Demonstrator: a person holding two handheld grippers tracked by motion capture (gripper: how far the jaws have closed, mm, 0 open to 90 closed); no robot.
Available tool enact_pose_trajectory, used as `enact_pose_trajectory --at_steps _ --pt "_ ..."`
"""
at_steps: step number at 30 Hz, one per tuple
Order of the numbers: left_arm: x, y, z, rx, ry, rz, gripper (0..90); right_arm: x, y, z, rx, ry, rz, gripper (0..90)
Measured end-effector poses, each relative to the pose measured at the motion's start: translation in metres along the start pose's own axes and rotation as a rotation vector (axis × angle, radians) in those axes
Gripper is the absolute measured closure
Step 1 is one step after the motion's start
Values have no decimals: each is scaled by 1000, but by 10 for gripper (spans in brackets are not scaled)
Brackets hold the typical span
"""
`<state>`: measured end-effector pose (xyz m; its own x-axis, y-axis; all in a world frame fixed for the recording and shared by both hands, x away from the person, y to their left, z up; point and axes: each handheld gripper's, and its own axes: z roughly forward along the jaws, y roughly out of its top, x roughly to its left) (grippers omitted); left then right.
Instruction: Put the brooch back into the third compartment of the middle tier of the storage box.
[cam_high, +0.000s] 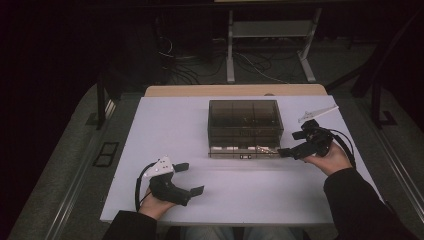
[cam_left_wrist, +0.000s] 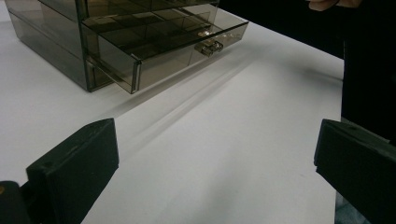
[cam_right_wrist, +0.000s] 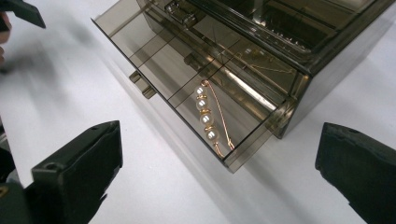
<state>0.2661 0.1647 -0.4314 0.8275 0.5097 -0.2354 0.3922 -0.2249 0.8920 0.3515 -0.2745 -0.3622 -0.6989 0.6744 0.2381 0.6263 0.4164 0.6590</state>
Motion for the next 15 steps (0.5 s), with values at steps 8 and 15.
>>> enact_pose_trajectory --at_steps 8,15 --pt "0 0 0 1 0 -1 0 4 -13 -12 -49 2 25 4" --pt "0 0 0 1 0 -1 0 5 -24 -18 -73 3 47 4"
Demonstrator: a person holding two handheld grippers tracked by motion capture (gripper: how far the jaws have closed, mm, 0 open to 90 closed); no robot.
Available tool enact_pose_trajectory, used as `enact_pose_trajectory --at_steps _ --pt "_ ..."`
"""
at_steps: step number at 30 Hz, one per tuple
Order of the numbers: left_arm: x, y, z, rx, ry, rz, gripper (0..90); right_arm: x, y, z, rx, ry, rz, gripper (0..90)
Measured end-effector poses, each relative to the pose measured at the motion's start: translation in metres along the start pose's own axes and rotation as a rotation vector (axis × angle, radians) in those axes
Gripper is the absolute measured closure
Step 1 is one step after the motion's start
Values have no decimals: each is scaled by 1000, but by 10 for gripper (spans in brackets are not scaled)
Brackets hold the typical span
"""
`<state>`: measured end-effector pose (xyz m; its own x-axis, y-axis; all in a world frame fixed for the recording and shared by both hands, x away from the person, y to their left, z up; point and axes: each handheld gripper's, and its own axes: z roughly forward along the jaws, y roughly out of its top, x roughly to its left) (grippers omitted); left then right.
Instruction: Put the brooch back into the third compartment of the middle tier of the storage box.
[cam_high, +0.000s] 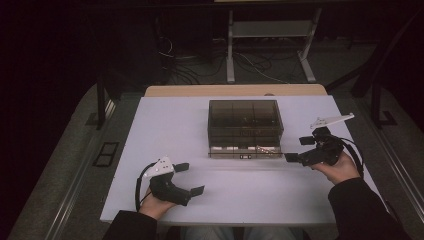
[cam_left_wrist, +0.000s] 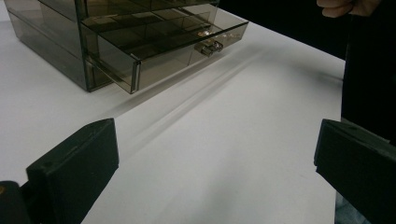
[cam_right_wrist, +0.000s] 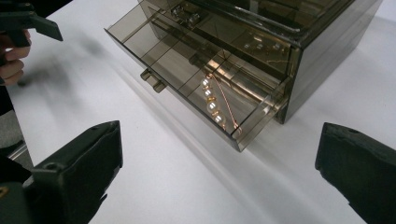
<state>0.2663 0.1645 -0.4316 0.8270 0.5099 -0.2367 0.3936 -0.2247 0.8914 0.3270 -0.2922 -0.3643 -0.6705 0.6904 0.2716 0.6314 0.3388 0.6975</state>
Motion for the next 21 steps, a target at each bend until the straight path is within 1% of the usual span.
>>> enact_pose_trajectory --at_steps 5,6,10,21 --pt "0 0 0 0 0 0 0 0 -8 -4 -18 -2 14 4" --pt "0 0 0 0 0 0 0 1 -9 -4 -22 4 15 4" --pt "0 0 0 0 0 -1 0 2 -16 -5 -21 6 27 4" --pt "0 0 0 -3 0 -3 0 6 -33 -6 -45 14 33 4"
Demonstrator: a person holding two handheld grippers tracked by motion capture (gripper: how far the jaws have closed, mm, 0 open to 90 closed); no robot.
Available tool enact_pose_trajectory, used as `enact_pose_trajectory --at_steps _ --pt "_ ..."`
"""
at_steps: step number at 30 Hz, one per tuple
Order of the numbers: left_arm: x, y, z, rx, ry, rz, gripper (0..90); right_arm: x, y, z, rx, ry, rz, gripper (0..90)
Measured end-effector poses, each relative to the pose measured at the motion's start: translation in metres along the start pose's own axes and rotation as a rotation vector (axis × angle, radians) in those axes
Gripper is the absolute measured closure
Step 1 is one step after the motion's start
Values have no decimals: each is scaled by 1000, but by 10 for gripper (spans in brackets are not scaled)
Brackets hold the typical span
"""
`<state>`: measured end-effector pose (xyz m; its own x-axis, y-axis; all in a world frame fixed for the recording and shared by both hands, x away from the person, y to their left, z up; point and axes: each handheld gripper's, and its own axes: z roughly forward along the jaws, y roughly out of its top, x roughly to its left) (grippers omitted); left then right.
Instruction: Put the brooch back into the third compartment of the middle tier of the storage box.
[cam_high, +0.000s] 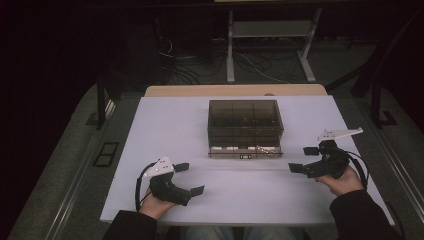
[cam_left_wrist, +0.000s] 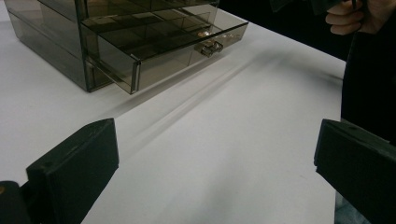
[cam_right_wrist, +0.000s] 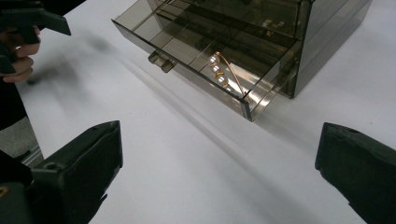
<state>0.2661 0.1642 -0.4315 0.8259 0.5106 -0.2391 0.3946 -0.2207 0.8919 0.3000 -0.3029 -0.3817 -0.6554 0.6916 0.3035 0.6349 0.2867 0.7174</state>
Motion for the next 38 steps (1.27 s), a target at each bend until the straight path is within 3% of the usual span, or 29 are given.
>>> enact_pose_trajectory --at_steps 20,38 --pt "0 0 -1 2 2 0 0 15 -37 7 -43 -6 -16 4" --pt "0 0 1 9 2 -1 0 20 -54 16 -58 -23 -32 4"
